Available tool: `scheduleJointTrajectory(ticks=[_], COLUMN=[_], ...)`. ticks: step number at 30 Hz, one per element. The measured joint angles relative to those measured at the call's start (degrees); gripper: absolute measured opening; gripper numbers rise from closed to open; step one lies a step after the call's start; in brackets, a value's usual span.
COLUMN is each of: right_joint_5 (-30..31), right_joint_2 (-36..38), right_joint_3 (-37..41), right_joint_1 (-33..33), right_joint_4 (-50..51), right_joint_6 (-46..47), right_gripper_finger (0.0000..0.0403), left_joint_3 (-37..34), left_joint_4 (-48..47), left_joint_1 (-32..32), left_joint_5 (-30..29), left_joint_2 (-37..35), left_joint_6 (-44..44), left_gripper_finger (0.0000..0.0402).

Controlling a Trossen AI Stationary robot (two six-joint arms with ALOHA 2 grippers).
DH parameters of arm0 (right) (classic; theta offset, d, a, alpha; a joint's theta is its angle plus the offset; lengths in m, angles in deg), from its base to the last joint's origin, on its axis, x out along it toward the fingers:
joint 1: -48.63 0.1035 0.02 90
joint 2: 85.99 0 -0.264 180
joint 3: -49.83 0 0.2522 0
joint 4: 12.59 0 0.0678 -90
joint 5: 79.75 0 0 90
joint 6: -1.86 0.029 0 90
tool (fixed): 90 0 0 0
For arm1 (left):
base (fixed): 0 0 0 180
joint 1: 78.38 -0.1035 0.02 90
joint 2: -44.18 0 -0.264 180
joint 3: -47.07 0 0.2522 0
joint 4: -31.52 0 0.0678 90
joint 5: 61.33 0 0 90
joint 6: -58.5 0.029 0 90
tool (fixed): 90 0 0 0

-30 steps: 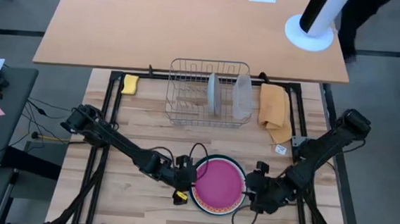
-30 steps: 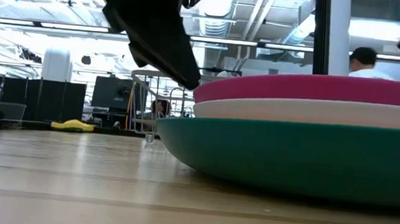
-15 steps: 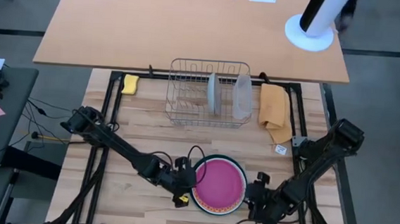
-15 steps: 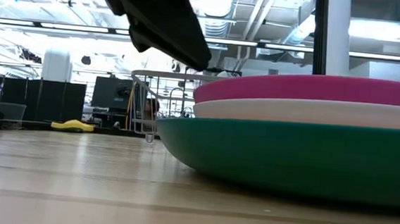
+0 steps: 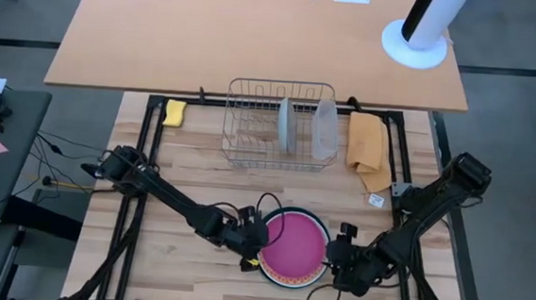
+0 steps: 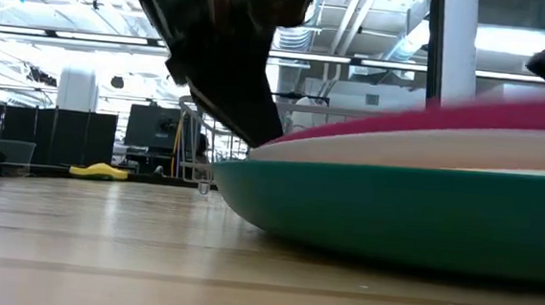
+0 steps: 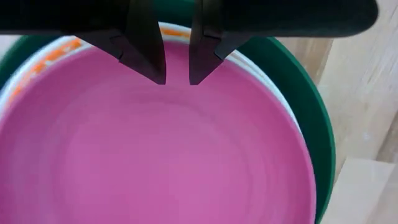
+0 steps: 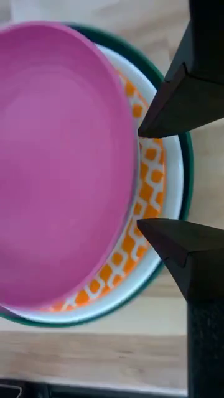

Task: Sort dishes
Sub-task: Put the pink plate into the dish rack

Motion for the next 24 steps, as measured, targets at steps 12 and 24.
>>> scheduleJointTrajectory(ticks=[12,24], right_joint_5=[0.2,0.9], right_joint_2=[8.7,13.3], right_joint_3=[0.0,0.0], right_joint_1=[-3.3,-3.6], right_joint_4=[3.3,6.0], right_joint_6=[-9.7,-5.1], right_gripper_finger=[0.0221,0.0221], left_joint_3=[0.0,-0.1], left_joint_4=[0.6,1.0], left_joint_1=[-3.1,-4.9], left_joint_5=[3.0,6.4], left_joint_2=[0.1,0.1], left_joint_6=[2.6,6.0], left_gripper_finger=[0.0068,0.0068])
